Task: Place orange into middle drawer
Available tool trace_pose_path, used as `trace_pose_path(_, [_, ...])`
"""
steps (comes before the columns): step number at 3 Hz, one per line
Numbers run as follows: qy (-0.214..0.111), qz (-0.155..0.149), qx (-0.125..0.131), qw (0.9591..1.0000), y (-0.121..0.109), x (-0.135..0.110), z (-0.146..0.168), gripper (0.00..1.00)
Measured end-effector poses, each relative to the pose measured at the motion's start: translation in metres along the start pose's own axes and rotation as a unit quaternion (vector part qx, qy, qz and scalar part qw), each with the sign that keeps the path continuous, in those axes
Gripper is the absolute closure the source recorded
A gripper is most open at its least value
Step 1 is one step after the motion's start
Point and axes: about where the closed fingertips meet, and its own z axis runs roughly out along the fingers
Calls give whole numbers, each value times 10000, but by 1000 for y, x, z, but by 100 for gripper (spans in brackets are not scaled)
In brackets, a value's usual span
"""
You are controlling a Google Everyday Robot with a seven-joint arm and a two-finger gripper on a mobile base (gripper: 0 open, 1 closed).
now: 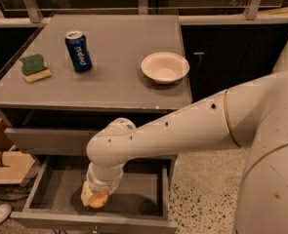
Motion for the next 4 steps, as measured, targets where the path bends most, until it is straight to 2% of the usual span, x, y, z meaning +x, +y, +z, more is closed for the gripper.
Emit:
trace_pose_path(2, [-24, 634, -131, 9979, -10, -26, 33, 100])
trace_pose_path(3, [-23, 634, -131, 9979, -9, -26, 33, 100])
trace_pose_path(4, [157, 826, -171, 9963, -2, -15, 60, 100])
